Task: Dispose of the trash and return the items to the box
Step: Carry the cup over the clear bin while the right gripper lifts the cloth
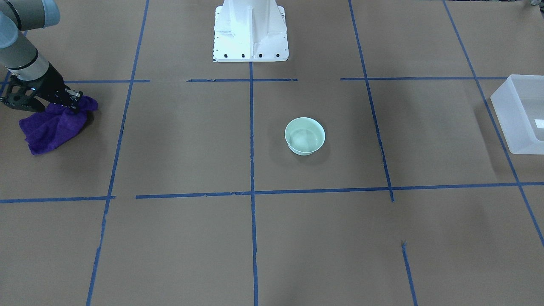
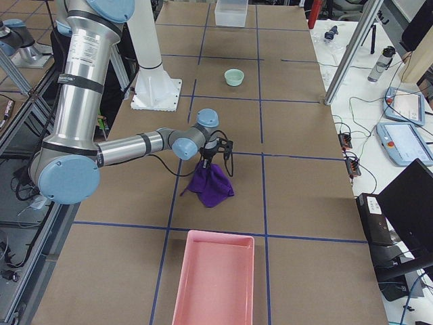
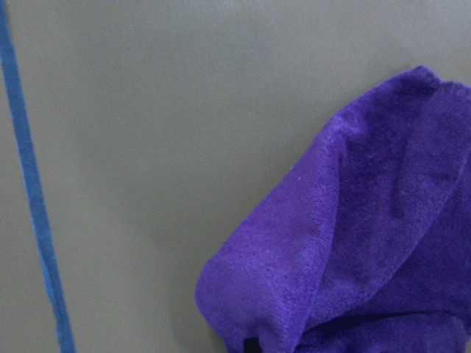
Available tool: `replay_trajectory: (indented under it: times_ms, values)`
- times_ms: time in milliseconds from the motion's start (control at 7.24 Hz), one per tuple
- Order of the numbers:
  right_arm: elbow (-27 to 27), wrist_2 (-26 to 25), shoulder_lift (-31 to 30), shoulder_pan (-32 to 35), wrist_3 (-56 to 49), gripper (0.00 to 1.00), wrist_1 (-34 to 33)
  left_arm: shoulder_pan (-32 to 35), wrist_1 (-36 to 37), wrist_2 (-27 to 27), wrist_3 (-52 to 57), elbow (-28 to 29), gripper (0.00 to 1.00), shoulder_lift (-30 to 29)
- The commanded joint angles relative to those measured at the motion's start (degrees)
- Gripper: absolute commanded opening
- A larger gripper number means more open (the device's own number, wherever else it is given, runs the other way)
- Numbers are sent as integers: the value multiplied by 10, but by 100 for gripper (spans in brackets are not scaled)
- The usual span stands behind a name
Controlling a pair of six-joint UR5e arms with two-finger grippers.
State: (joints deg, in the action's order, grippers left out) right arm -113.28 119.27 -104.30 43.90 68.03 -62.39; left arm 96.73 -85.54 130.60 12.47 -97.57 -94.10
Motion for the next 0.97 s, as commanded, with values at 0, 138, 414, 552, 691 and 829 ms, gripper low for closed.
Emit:
replay_trajectory:
  times_ms: [0, 138, 414, 552, 691, 829]
  values:
    - [-71, 59, -10, 69, -11, 0, -36, 2, 0, 1, 2, 11, 0, 19]
    - [-110, 66, -6, 90, -31, 0, -94, 2, -2, 3, -3, 10, 0, 44]
    - [-156, 76, 12, 166, -138, 0, -222, 2, -7, 4, -3, 4, 0, 93]
    - [-158, 82, 22, 207, -193, 0, -254, 0, -9, 4, -10, 11, 0, 99]
    - [-159, 94, 23, 249, -244, 0, -261, 0, -32, 4, -19, 34, 0, 103]
    - [-158, 118, 23, 280, -274, 0, -262, -2, -101, 5, -20, 84, 0, 108]
